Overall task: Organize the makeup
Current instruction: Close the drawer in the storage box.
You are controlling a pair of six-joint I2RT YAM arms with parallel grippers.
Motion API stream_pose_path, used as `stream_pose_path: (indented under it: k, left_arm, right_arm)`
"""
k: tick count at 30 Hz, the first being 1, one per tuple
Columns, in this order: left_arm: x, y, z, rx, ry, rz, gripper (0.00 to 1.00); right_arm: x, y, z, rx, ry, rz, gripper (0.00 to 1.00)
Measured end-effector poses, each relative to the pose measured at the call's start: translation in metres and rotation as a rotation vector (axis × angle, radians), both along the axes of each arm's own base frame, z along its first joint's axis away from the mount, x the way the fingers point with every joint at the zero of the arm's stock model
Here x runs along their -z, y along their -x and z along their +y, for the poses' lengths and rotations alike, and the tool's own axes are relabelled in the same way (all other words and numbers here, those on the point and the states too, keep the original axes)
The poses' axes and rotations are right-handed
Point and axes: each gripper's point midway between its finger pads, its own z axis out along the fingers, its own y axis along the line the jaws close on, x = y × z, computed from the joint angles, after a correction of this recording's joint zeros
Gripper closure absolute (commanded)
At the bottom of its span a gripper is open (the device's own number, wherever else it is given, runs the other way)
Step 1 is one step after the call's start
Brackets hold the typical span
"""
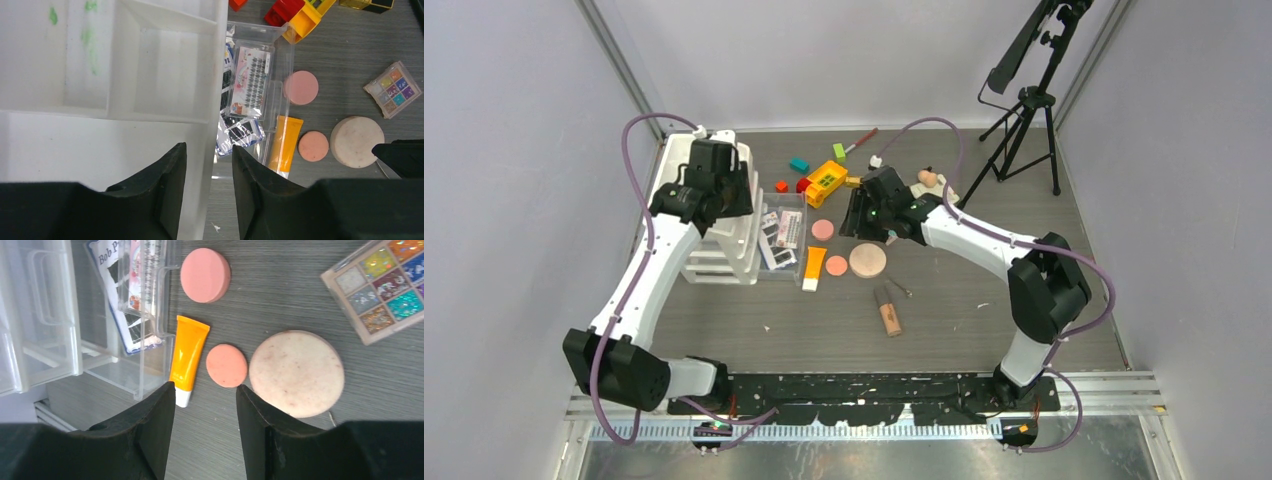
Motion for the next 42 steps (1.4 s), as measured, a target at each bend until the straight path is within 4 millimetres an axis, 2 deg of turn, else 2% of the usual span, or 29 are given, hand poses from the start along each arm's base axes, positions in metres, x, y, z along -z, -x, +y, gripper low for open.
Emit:
stream_pose_path:
  k: [9, 13, 23, 25, 28, 29, 35, 42]
  left_arm:
    - [0.009, 0.000, -0.002, 0.022, -0.009, 0.032, 0.68]
    - [0.009, 0.000, -0.002, 0.027, -0.015, 0.033, 0.70]
    - [0.012, 0.002, 0.000, 0.042, -0.036, 0.043, 0.73]
    - [0.012, 0.002, 0.001, 0.042, -0.039, 0.043, 0.78]
    - [0.012, 0.002, 0.001, 0.042, -0.043, 0.043, 0.97]
    - [0.012, 0.002, 0.001, 0.049, -0.046, 0.043, 1.00]
    - [0.012, 0.001, 0.002, 0.051, -0.057, 0.041, 1.00]
    - [0.012, 0.003, 0.003, 0.050, -0.056, 0.031, 1.00]
  right_arm:
    - [-0.002, 0.001, 0.031, -0.039, -0.157, 0.042, 0.51]
    - [-0.006, -0.004, 0.051, -0.049, -0.253, 0.051, 0.54]
    - [-0.002, -0.016, 0.085, -0.020, -0.389, 0.097, 0.56]
    - [-0.007, -0.017, 0.093, -0.022, -0.417, 0.092, 0.57]
    - [-0.017, -0.018, 0.104, -0.027, -0.456, 0.082, 0.57]
    - [-0.021, -0.018, 0.108, -0.030, -0.470, 0.077, 0.57]
    - [-0.032, -0.020, 0.125, -0.035, -0.540, 0.060, 0.55]
    - [-0.015, -0.024, 0.143, -0.027, -0.594, 0.076, 0.48]
